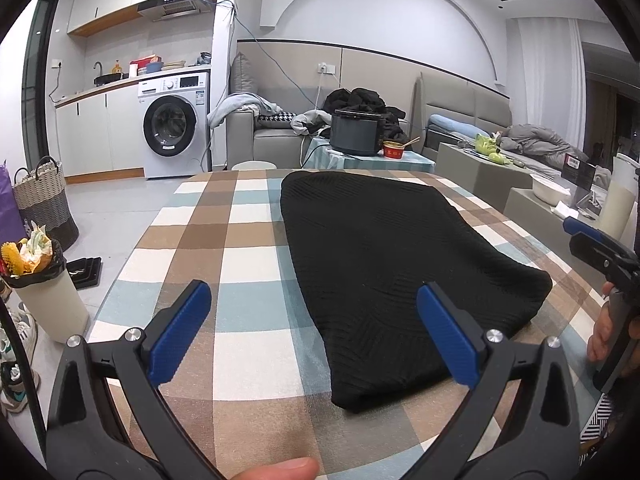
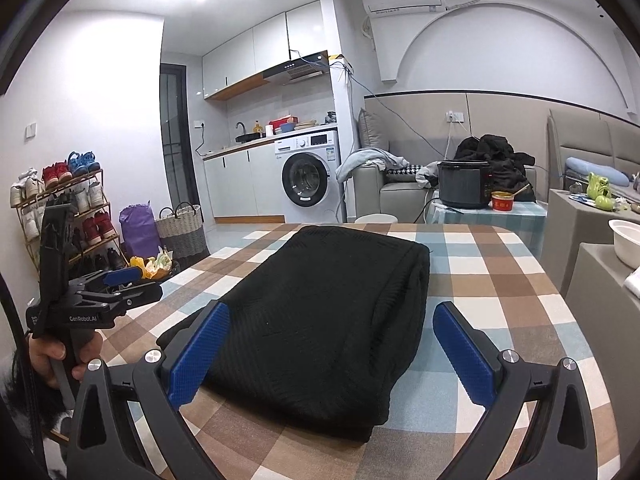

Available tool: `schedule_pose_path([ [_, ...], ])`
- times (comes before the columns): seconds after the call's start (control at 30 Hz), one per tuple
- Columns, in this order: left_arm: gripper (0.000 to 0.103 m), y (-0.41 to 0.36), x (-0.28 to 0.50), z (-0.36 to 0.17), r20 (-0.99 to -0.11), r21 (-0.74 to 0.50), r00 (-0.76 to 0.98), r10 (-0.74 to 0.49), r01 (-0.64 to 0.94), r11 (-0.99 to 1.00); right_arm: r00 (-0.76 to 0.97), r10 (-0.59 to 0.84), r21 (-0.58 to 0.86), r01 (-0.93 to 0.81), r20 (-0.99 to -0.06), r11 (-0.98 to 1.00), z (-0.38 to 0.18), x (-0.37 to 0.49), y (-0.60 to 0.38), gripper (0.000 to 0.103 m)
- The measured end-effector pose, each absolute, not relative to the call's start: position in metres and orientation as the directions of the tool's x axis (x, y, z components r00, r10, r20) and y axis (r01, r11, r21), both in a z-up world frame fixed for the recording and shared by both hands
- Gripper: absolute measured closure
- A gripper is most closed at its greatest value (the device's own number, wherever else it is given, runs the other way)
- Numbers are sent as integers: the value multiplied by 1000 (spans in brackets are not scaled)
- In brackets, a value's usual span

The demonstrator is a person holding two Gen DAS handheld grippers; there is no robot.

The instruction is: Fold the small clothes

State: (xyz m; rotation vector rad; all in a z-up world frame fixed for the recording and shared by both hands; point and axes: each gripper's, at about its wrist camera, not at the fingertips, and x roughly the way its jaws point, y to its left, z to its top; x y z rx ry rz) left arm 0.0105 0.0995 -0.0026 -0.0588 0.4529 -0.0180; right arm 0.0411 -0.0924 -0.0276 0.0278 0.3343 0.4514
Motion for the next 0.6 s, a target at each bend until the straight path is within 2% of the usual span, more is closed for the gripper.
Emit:
schedule_pose_path([
  [0.6, 1, 99, 12, -4, -441, -72, 897, -35, 4, 997, 845, 433, 101, -424, -314, 900, -28, 42, -94, 0],
])
